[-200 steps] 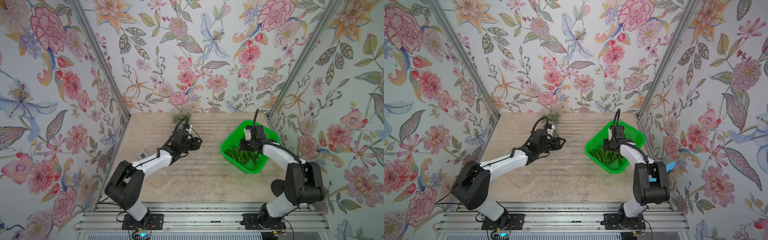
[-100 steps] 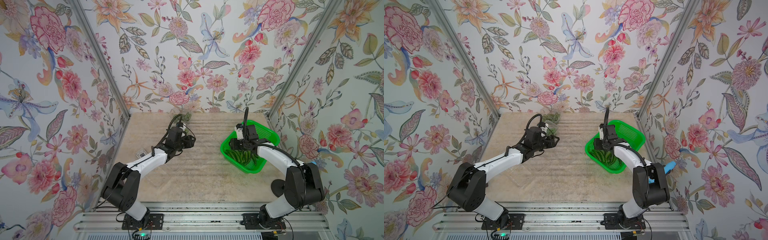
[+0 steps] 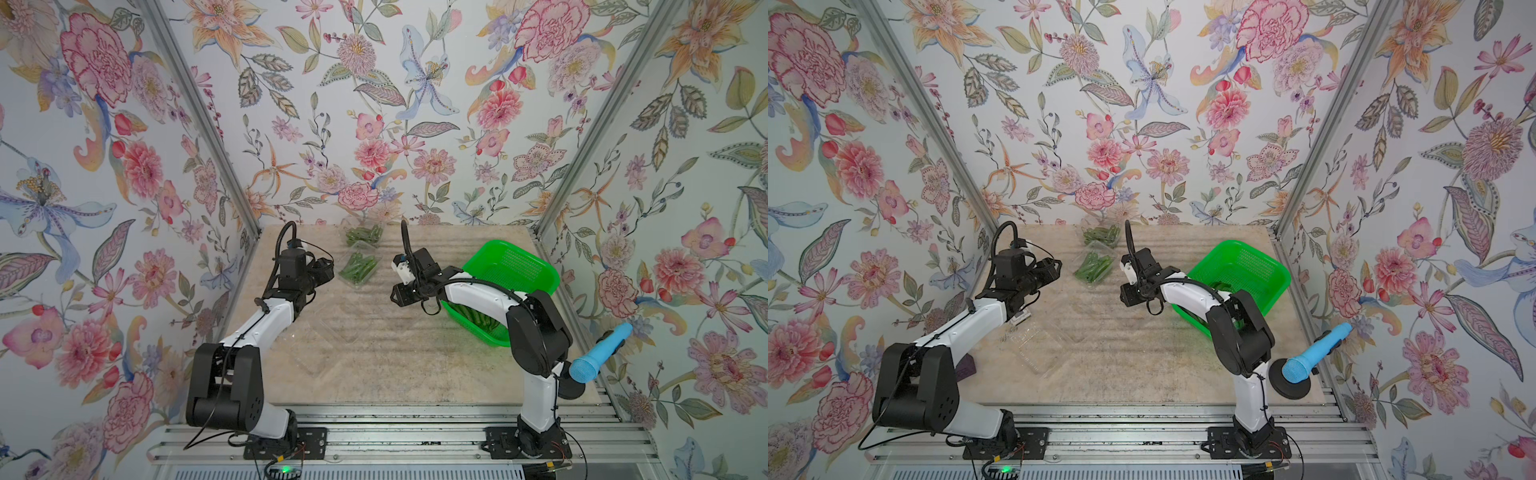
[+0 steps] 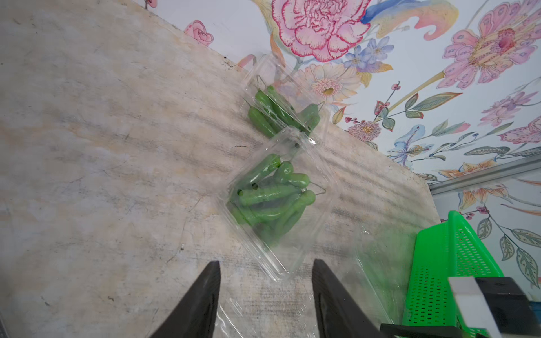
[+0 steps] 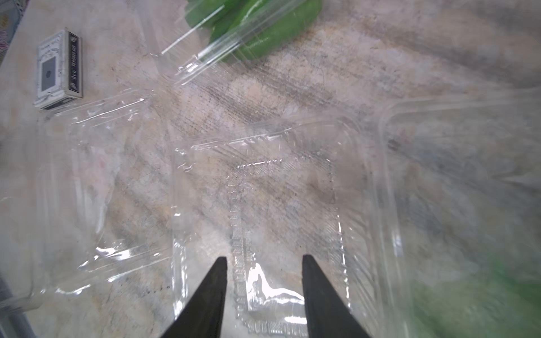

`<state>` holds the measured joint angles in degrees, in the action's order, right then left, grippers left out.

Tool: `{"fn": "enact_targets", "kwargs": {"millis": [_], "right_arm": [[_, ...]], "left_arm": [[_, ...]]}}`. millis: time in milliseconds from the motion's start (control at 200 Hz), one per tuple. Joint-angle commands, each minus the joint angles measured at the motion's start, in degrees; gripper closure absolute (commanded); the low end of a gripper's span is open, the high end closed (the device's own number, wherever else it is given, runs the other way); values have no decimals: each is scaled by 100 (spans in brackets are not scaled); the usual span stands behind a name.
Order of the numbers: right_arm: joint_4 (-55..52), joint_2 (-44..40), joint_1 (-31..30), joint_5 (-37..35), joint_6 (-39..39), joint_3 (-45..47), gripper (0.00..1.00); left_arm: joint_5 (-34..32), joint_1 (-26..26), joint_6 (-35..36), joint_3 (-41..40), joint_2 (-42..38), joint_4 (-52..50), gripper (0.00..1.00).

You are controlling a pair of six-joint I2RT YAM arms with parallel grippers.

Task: Take small green peppers out of containers
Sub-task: Place the green pepper in the basket, then move the packing box to the center of the board.

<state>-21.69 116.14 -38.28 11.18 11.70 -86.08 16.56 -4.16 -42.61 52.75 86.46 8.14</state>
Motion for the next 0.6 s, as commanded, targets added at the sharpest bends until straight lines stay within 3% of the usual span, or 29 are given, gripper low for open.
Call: {"fn": "enact_targets", "kwargs": {"millis": [0, 285, 595], "right_arm": [[-472, 416, -19, -223, 79, -406, 57], [-1088, 1487, 82, -927, -62, -1577, 58], [-1686, 2560, 811, -1490, -197, -3243, 54]], "left_arm": [[399, 275, 37, -1, 481, 525, 46], [770, 355, 42, 619, 1408, 1181, 46], [939, 357, 31, 1207, 2204, 1568, 46]]}}
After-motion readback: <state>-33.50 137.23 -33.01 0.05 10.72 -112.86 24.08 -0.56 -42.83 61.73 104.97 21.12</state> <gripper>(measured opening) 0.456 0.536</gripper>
